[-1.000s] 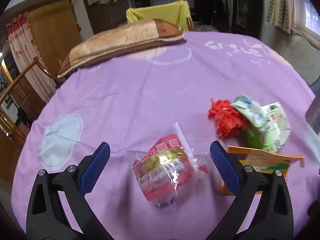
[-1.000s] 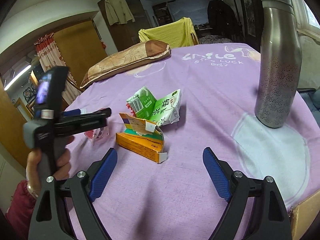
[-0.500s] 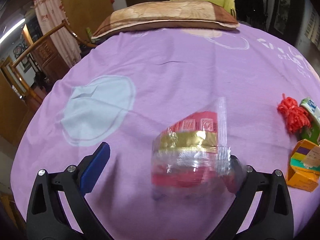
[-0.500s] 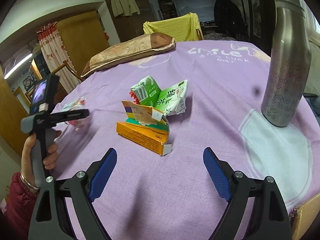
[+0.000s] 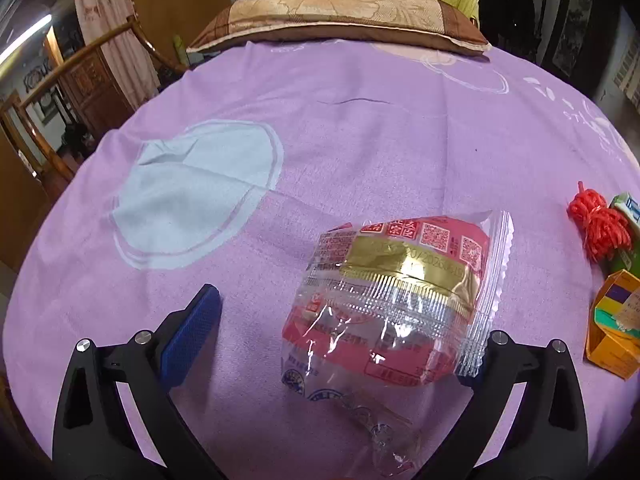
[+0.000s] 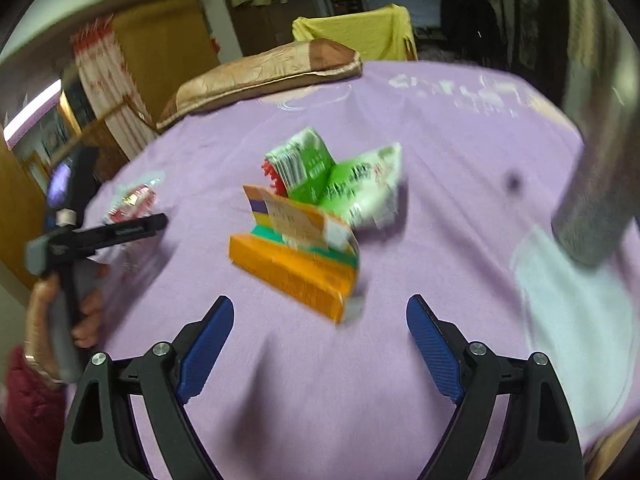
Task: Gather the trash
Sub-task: 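Close the left tool on the red-and-clear package while the right tool grasps the orange box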
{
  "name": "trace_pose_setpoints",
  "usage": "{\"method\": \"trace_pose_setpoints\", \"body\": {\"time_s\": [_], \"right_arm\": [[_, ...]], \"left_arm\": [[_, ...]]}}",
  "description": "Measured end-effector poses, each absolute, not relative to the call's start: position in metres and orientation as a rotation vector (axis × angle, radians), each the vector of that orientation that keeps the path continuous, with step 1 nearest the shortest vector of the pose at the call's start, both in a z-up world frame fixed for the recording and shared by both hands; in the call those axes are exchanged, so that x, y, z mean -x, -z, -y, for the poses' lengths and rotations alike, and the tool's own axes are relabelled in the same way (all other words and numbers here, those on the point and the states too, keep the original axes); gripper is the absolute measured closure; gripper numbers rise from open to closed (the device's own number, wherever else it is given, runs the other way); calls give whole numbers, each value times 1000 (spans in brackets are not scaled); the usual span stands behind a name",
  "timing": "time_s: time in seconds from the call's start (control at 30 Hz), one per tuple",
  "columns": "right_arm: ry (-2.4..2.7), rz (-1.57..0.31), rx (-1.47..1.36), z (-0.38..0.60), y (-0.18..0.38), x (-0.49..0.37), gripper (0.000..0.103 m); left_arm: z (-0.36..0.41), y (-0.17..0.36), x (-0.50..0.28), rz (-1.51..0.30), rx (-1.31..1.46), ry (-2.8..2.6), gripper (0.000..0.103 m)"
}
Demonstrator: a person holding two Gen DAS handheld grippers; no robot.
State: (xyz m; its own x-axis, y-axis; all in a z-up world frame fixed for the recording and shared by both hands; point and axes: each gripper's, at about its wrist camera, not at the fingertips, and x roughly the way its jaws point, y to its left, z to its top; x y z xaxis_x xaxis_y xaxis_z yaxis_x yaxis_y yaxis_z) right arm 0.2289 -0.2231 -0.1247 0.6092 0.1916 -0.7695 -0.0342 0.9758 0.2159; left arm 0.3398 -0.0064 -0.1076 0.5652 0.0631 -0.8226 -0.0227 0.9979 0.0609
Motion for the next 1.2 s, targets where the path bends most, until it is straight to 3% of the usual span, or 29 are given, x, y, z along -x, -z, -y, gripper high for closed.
{"method": "trace_pose_setpoints", "body": {"time_s": [0.17, 0.3, 0.4, 0.8, 1.2], "right_arm": [[-102, -906, -117, 211, 129, -254, 16], [-476, -967, -245, 199, 126, -239, 16], [-644, -915, -229, 186, 108, -221, 16], [-284, -800, -74, 188, 107, -226, 13], [-219, -916, -82, 180, 130, -259, 12]], "left_arm": [[5, 109, -343, -977, -31, -38, 5], [5, 109, -343, -982, -31, -35, 5], [5, 109, -343, -983, -31, -35, 5], [5, 109, -343, -981, -31, -37, 5], [5, 109, -342, -977, -31, -39, 5]]}}
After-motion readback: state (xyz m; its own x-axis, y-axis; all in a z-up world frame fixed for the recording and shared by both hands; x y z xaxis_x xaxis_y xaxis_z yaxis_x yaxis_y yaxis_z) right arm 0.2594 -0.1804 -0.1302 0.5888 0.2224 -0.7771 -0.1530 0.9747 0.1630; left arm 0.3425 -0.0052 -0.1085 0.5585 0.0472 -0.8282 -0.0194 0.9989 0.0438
